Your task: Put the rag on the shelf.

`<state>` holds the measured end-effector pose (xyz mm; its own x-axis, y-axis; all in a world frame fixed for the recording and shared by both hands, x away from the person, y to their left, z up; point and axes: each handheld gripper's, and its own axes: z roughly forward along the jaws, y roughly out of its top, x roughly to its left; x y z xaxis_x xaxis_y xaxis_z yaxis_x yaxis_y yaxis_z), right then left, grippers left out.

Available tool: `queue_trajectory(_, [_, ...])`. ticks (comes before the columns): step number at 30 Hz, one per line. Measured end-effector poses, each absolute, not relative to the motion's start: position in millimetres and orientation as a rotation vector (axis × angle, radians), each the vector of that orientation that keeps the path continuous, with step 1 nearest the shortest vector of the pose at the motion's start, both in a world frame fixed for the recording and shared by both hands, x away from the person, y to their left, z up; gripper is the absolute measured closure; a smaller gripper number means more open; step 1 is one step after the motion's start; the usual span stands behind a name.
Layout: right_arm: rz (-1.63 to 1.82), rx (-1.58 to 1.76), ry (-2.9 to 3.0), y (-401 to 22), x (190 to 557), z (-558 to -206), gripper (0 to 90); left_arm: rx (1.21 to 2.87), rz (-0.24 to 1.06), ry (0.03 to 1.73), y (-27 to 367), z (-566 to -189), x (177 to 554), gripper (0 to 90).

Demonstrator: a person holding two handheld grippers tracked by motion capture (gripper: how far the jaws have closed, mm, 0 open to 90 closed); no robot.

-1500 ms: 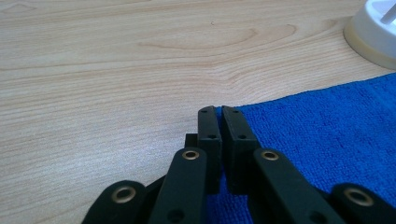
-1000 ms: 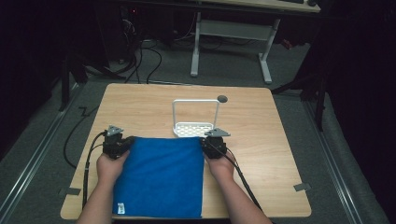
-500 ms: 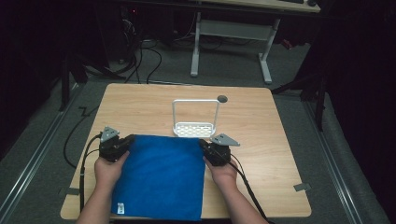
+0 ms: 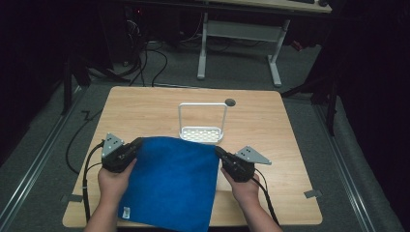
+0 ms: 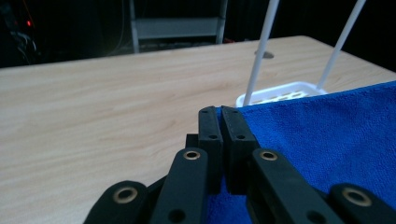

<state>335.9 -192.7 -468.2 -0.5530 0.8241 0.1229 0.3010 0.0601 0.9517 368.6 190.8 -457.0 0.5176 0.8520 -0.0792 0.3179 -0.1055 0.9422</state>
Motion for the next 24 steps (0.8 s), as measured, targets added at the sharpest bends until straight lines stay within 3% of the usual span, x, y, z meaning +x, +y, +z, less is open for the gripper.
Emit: queue_trajectory(24, [1.637,0.914,1.564,-232.1,275.6,-379.8,88.8,1.496,0.696,0.753,176.4,-382.4,311.7,88.3])
